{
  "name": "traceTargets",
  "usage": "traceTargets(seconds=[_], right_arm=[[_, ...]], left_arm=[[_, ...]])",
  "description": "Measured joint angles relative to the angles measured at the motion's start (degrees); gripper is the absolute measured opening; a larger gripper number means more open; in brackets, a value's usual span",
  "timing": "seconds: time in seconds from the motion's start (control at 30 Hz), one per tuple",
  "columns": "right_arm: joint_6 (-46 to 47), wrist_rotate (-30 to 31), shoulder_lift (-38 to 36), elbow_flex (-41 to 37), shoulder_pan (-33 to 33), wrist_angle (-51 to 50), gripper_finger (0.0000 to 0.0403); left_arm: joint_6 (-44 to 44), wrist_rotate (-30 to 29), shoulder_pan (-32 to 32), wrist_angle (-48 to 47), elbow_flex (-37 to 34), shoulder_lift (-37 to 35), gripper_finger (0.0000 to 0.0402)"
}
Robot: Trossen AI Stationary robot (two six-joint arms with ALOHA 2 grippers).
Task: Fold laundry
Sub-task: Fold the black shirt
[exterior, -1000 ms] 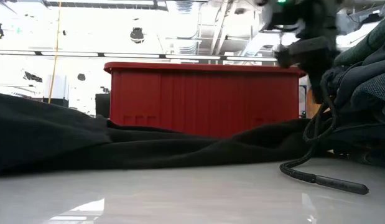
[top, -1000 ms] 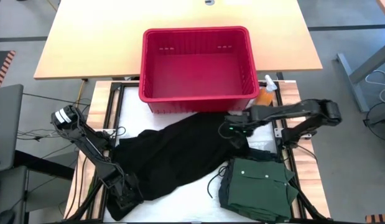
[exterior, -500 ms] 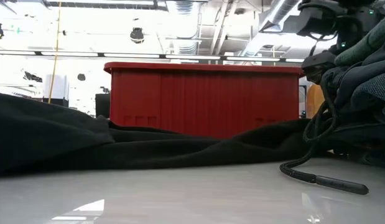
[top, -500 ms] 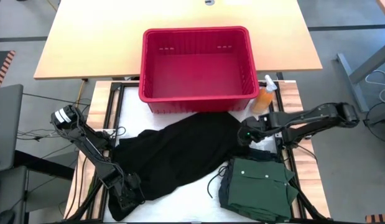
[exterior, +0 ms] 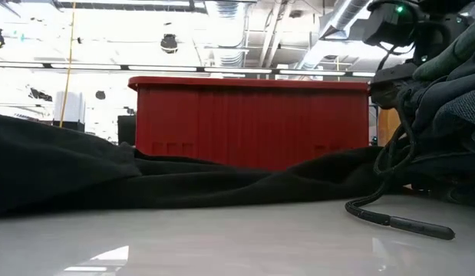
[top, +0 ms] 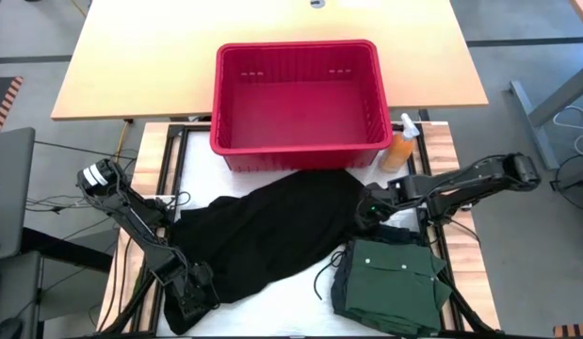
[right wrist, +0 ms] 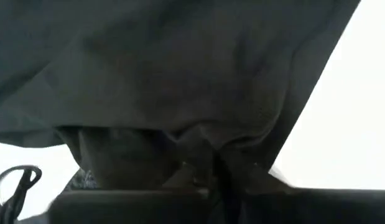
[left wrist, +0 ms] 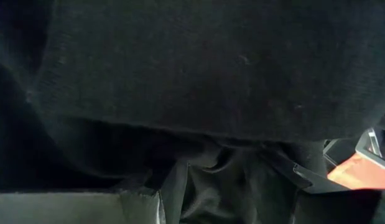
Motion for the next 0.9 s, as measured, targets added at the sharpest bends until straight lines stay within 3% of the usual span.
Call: traceTargets(seconds=[0.1,0.33,0.53,0.73,0.9], right_arm=[[-3.64,-0.03,-1.21,0.72,-0.73,-2.69,0.0022],[-18.19,1.28,-1.88,7.68,-4.83,-23.55,0.0019],[-23.92,3.76,-1.88,11.98,-6.43,-35.11,0.0019],[-25.17,0.85,-1.86,12.37,-5.75,-41.91,0.0021],[-25.72,0.78,-1.86,12.35,-4.64,-38.65,0.0033]], left_arm=[[0.22,0.42,0.02,0.02,0.0,0.0,0.0153],[2.57,2.25,0.1,0.0,-0.04,0.02,0.0153],[2.99,2.64,0.13,0.0,-0.04,0.04,0.0153],[2.97,3.02,0.3,0.04,-0.07,0.05,0.0153],[2.95,3.64,0.94,0.07,-0.09,0.11,0.0153]])
